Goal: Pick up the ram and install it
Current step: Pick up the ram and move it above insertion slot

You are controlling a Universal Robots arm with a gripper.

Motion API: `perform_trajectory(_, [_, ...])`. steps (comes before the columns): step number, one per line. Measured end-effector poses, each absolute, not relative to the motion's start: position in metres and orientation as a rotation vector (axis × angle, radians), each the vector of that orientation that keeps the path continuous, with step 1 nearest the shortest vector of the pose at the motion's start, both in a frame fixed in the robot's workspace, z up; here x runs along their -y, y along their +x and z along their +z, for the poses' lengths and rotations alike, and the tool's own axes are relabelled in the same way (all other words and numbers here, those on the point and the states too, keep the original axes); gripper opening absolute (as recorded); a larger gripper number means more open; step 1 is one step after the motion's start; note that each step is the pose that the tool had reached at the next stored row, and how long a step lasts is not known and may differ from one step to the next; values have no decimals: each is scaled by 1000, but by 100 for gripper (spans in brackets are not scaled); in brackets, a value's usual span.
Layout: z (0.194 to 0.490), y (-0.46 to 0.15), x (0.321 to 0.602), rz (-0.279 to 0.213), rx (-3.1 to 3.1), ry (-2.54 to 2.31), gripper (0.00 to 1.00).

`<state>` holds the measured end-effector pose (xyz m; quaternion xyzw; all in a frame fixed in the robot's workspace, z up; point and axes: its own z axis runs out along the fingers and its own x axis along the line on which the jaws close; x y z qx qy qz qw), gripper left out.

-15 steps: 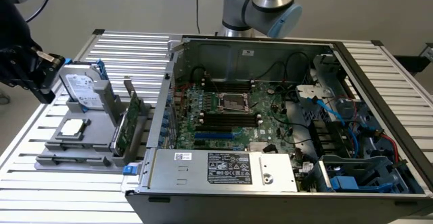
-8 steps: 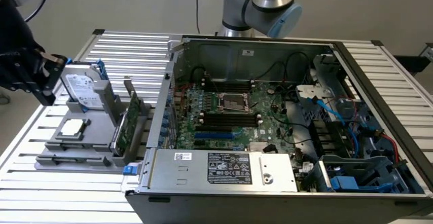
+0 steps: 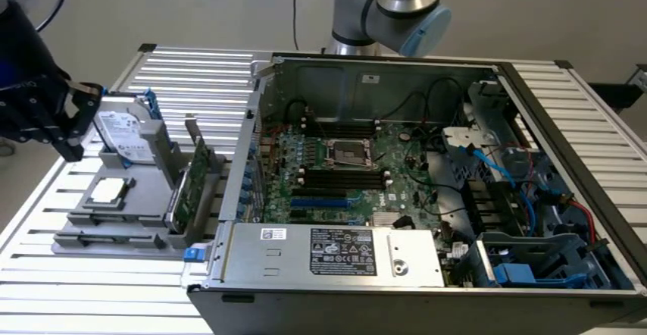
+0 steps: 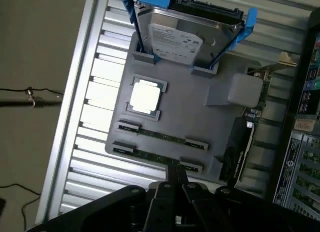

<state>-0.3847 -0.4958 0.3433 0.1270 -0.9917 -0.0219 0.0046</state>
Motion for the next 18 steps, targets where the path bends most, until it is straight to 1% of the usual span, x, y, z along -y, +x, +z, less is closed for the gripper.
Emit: perform_trajectory(18, [330,-385,496,-65,2995,897,11])
